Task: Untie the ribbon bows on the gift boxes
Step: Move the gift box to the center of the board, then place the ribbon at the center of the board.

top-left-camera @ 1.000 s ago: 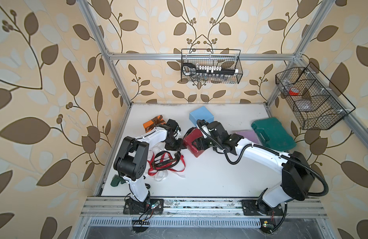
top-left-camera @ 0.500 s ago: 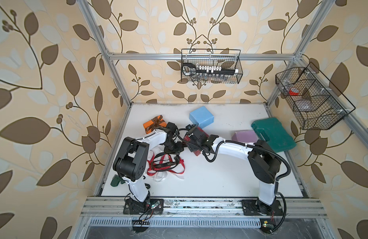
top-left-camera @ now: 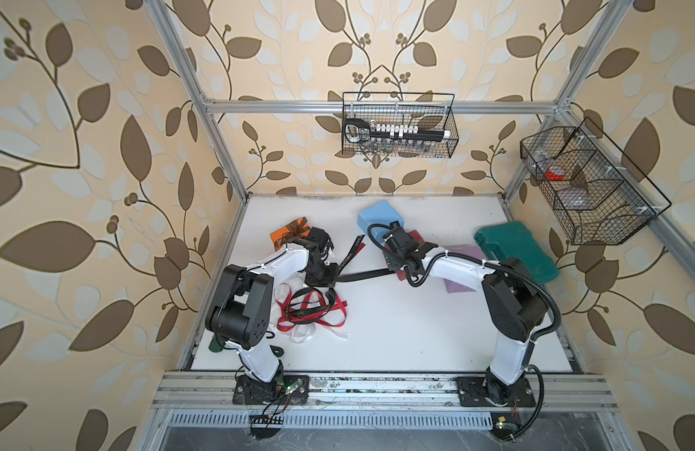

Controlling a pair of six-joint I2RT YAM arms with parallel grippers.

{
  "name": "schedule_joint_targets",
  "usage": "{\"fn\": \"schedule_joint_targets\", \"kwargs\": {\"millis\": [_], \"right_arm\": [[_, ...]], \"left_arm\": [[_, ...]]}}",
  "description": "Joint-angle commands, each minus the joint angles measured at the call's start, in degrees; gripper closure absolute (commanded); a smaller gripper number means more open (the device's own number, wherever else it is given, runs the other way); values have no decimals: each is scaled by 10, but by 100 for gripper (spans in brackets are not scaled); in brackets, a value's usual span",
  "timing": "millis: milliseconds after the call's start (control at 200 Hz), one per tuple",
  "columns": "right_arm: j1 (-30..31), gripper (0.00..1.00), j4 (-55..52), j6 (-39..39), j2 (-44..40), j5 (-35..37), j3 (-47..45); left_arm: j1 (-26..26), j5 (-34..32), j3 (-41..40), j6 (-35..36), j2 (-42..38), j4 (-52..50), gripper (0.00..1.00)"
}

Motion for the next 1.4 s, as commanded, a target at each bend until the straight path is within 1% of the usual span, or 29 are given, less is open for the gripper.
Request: {"fn": "schedule_joint_targets", "kwargs": {"millis": [0, 165, 370, 440, 465, 550, 625, 715, 915, 930, 950, 960, 970, 975, 980, 985, 995, 1025, 1125, 1235, 1330, 1395], "right_arm": [[-16, 13, -24, 10, -5, -26, -12], [-38, 13, -25, 4, 11, -33, 9], [-70, 12, -43, -2, 35, -36, 40], [-84, 12, -45, -2, 35, -39, 42], [-89, 12, -47, -2, 34, -41, 43], [-94, 11, -47, -8, 25, -52, 41], [-90, 10, -48, -11, 13, -71, 44], [-83, 7, -47, -9, -6, -98, 47], [-57, 6, -42, -19, -49, -120, 49], [-57, 6, -42, -19, -51, -125, 49], [-55, 6, -42, -19, -55, -131, 48], [-54, 5, -42, -18, -57, -135, 47], [-54, 2, -41, -18, -58, -139, 47], [-54, 1, -41, -17, -59, -141, 47], [-54, 1, -41, -17, -60, -142, 47], [-54, 1, -41, -16, -61, -145, 47], [-55, 1, -41, -15, -62, -148, 47], [-54, 0, -41, -14, -67, -161, 46], [-53, 0, -42, -9, -82, -196, 46], [-53, 1, -38, -1, -104, -233, 36], [-51, 1, -29, 7, -123, -273, 22], [-46, 1, -18, 9, -140, -287, 7]], "left_arm": [[24, -24, -1, -8, -54, -26, 100], [69, -27, -23, -16, -101, -19, 100], [93, -63, -27, -13, -106, -43, 100], [107, -70, -41, -27, -128, -26, 100], [113, -73, -47, -31, -153, -19, 100], [123, -86, -58, -34, -181, -10, 100], [125, -91, -53, -26, -177, -29, 100], [126, -101, -53, -16, -166, -49, 100], [127, -120, -43, 4, -137, -78, 100], [127, -121, -41, 5, -136, -80, 91], [127, -124, -38, 5, -136, -84, 70], [128, -124, -36, 5, -122, -85, 54], [128, -124, -35, 5, -118, -87, 39], [128, -125, -34, 4, -116, -88, 23], [128, -125, -33, 5, -115, -89, 12], [128, -124, -32, 5, -114, -89, 7], [128, -124, -31, 5, -112, -91, 2], [127, -117, -27, 4, -109, -92, 1], [128, -78, -21, -10, -127, -81, 1], [128, -67, -3, -32, -161, -61, 1], [131, -64, 23, -52, -161, -35, 1], [145, -50, 48, -66, -148, -17, 1]]}}
